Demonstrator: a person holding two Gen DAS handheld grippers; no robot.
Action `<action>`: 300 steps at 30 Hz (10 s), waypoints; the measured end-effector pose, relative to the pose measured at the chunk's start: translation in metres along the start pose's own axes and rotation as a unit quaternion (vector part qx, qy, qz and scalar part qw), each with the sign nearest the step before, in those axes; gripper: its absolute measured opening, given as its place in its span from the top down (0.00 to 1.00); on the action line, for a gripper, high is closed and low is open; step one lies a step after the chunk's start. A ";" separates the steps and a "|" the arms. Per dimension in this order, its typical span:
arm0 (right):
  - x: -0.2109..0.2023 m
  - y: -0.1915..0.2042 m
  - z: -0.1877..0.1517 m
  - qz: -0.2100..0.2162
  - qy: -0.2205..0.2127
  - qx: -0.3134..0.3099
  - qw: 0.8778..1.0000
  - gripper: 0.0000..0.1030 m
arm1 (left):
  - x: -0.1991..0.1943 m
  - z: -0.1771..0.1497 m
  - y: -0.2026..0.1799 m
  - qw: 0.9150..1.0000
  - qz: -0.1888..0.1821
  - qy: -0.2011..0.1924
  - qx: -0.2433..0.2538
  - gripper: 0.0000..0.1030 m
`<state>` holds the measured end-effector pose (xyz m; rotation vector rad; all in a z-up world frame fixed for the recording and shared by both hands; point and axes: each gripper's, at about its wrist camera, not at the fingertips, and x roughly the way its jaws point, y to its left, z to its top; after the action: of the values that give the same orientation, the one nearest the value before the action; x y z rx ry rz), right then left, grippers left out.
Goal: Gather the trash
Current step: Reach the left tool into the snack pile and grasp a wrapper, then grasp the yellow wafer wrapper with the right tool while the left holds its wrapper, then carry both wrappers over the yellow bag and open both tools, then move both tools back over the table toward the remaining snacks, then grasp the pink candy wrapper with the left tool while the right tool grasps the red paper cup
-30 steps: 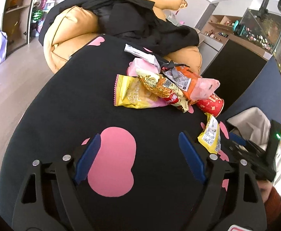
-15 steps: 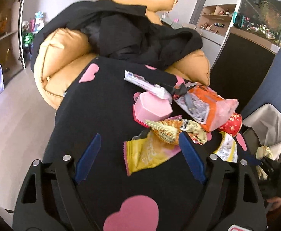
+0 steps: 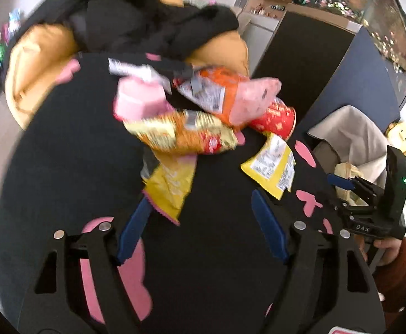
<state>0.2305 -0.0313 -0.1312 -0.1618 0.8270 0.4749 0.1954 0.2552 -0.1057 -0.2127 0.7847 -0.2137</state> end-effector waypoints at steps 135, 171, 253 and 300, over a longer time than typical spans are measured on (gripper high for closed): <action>-0.022 -0.024 0.031 0.020 -0.021 0.039 0.999 0.71 | 0.030 -0.003 -0.068 0.995 0.049 0.084 0.013 0.57; -0.252 -0.209 -0.076 -0.197 -0.204 0.075 0.956 0.71 | 0.044 0.031 -0.372 0.982 -0.138 -0.084 0.100 0.84; -0.066 -0.024 0.032 -0.042 -0.118 -0.026 0.992 0.36 | -0.028 0.023 -0.003 0.985 0.073 -0.132 -0.085 0.44; 0.076 -0.006 0.131 0.089 -0.024 -0.109 0.990 0.36 | 0.012 0.018 0.003 0.988 -0.058 0.033 -0.138 0.94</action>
<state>0.3652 0.0310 -0.0992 -0.2792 0.7452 0.7348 0.2173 0.2570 -0.1026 -0.5161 0.8684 -0.2227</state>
